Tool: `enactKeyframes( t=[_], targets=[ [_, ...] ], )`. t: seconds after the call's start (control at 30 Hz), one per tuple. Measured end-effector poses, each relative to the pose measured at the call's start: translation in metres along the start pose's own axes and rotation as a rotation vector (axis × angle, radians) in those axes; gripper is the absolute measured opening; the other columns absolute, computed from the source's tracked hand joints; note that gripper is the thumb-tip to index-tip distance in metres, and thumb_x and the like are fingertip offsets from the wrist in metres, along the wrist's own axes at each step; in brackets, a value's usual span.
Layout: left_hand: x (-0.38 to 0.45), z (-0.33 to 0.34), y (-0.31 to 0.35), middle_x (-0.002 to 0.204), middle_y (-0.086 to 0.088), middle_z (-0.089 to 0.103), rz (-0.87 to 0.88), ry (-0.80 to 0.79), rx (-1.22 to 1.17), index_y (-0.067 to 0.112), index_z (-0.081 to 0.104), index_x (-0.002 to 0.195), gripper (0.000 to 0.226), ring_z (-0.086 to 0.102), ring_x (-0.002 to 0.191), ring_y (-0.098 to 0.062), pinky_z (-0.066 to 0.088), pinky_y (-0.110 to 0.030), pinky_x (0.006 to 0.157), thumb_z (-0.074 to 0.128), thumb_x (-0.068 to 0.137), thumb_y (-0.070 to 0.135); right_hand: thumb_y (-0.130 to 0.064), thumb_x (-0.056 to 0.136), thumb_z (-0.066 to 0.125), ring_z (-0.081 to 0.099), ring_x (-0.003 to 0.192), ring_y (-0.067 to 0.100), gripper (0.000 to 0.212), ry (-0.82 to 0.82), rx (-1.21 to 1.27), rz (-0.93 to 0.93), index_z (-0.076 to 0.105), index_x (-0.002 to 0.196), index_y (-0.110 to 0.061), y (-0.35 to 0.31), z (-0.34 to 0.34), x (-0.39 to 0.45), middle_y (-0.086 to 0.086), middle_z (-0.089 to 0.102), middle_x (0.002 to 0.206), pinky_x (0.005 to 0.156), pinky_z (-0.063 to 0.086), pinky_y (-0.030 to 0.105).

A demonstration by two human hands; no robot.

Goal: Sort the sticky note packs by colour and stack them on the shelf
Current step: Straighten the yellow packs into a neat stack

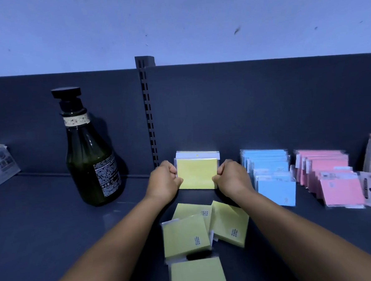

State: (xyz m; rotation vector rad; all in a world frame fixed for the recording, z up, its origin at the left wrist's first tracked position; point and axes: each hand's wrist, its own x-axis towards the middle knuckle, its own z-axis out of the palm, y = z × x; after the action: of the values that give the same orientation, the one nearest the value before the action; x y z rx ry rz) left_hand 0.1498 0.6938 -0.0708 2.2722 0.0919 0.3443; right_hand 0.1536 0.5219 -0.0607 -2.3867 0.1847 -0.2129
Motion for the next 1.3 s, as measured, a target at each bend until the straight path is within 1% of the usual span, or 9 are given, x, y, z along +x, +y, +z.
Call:
enactKeyframes(
  t=[0.13, 0.33, 0.57, 0.7, 0.87, 0.93, 1.03, 1.17, 1.3],
  targets=[
    [-0.001, 0.001, 0.000, 0.071, 0.002, 0.052, -0.007, 0.020, 0.022, 0.012, 0.043, 0.088, 0.025, 0.048, 0.071, -0.019, 0.035, -0.026, 0.061, 0.068, 0.083, 0.011, -0.009, 0.087, 0.058, 0.056, 0.087, 0.026, 0.015, 0.000, -0.004, 0.022, 0.054, 0.102, -0.007, -0.002, 0.000, -0.003, 0.008, 0.063, 0.100, 0.067, 0.040, 0.029],
    [-0.014, -0.019, 0.007, 0.098, -0.006, 0.057, -0.058, -0.082, 0.151, 0.012, 0.045, 0.096, 0.038, 0.054, 0.089, -0.023, 0.038, -0.029, 0.071, 0.071, 0.083, 0.035, -0.029, 0.086, 0.066, 0.057, 0.094, 0.026, 0.038, -0.130, -0.127, -0.004, 0.049, 0.113, -0.008, -0.014, -0.020, -0.028, 0.007, 0.058, 0.107, 0.068, 0.038, 0.030],
    [-0.052, -0.049, 0.024, 0.084, 0.003, 0.061, -0.040, -0.601, 0.352, 0.018, 0.063, 0.090, 0.058, 0.056, 0.078, -0.015, 0.045, -0.030, 0.073, 0.060, 0.071, 0.073, -0.033, 0.082, 0.070, 0.053, 0.119, 0.020, 0.064, -0.467, -0.403, -0.138, 0.043, 0.139, -0.020, -0.020, -0.055, -0.078, 0.000, 0.051, 0.137, 0.096, 0.046, 0.030],
    [-0.064, -0.048, 0.027, 0.119, 0.001, 0.060, -0.076, -0.578, 0.307, 0.020, 0.054, 0.129, 0.070, 0.058, 0.105, -0.017, 0.045, -0.029, 0.094, 0.076, 0.071, 0.052, -0.036, 0.076, 0.076, 0.053, 0.114, 0.021, 0.075, -0.556, -0.522, -0.152, 0.038, 0.140, -0.023, -0.012, -0.063, -0.094, 0.001, 0.051, 0.135, 0.094, 0.048, 0.032],
    [-0.062, -0.041, 0.020, 0.093, -0.004, 0.064, -0.200, -0.561, -0.040, 0.017, 0.060, 0.118, 0.056, 0.059, 0.079, -0.019, 0.052, -0.033, 0.079, 0.085, 0.067, 0.019, -0.031, 0.072, 0.080, 0.049, 0.119, 0.022, 0.091, -0.529, -0.448, -0.153, 0.028, 0.147, -0.024, -0.006, -0.065, -0.098, 0.001, 0.043, 0.140, 0.098, 0.046, 0.032],
    [-0.062, -0.040, 0.018, 0.096, -0.008, 0.068, -0.245, -0.547, -0.126, 0.014, 0.064, 0.111, 0.044, 0.061, 0.083, -0.020, 0.053, -0.035, 0.088, 0.081, 0.071, 0.010, -0.030, 0.072, 0.081, 0.049, 0.118, 0.023, 0.093, -0.525, -0.410, -0.140, 0.027, 0.148, -0.026, -0.003, -0.065, -0.098, 0.003, 0.036, 0.142, 0.097, 0.046, 0.031],
    [-0.061, -0.040, 0.016, 0.086, -0.010, 0.066, -0.293, -0.514, -0.177, 0.006, 0.070, 0.092, 0.020, 0.055, 0.076, -0.021, 0.051, -0.032, 0.078, 0.074, 0.073, 0.012, -0.023, 0.075, 0.079, 0.057, 0.107, 0.021, 0.075, -0.498, -0.305, -0.085, 0.041, 0.140, -0.020, 0.002, -0.066, -0.095, 0.004, 0.051, 0.132, 0.092, 0.049, 0.032],
    [-0.060, -0.044, 0.020, 0.079, -0.005, 0.060, -0.288, -0.485, -0.168, 0.018, 0.075, 0.085, 0.012, 0.047, 0.073, -0.020, 0.041, -0.030, 0.070, 0.072, 0.074, 0.022, -0.008, 0.084, 0.066, 0.060, 0.075, 0.018, 0.014, -0.396, -0.063, -0.044, 0.068, 0.097, -0.013, 0.006, -0.069, -0.087, 0.010, 0.073, 0.095, 0.075, 0.053, 0.033],
    [-0.062, -0.046, 0.033, 0.083, -0.005, 0.062, -0.167, -0.454, -0.335, 0.020, 0.072, 0.091, 0.009, 0.051, 0.075, -0.020, 0.048, -0.030, 0.069, 0.068, 0.086, 0.014, -0.005, 0.088, 0.056, 0.061, 0.075, 0.020, 0.015, -0.267, 0.143, -0.039, 0.067, 0.087, -0.017, 0.008, -0.065, -0.080, 0.007, 0.071, 0.093, 0.071, 0.051, 0.037]
  ],
)
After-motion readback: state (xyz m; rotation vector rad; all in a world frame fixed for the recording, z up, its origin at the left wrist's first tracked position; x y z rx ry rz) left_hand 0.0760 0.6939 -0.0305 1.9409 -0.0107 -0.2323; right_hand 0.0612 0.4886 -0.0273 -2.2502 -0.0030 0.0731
